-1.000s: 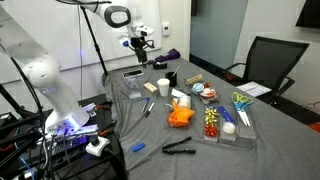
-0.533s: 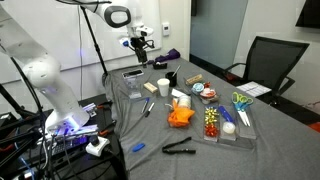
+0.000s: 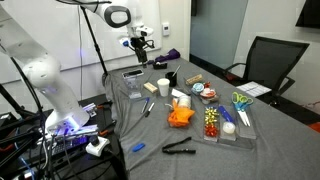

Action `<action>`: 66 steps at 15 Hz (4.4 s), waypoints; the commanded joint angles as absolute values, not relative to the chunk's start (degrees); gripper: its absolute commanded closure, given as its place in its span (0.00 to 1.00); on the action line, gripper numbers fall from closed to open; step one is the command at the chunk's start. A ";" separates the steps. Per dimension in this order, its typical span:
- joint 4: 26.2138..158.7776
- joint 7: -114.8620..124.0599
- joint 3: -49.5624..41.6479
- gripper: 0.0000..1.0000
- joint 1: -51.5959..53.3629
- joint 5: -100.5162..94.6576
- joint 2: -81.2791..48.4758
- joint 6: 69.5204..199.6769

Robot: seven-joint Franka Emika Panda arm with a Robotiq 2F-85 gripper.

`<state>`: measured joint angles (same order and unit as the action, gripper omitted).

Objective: Move the container on the left to the right.

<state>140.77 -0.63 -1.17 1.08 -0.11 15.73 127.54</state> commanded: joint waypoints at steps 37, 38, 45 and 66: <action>147.34 13.17 7.09 0.00 5.89 7.45 15.12 131.14; 147.42 15.22 8.04 0.00 5.98 7.03 14.90 131.47; 149.08 29.69 13.91 0.00 6.80 4.22 13.26 132.68; 147.58 66.95 16.59 0.00 15.62 -9.81 -7.55 151.61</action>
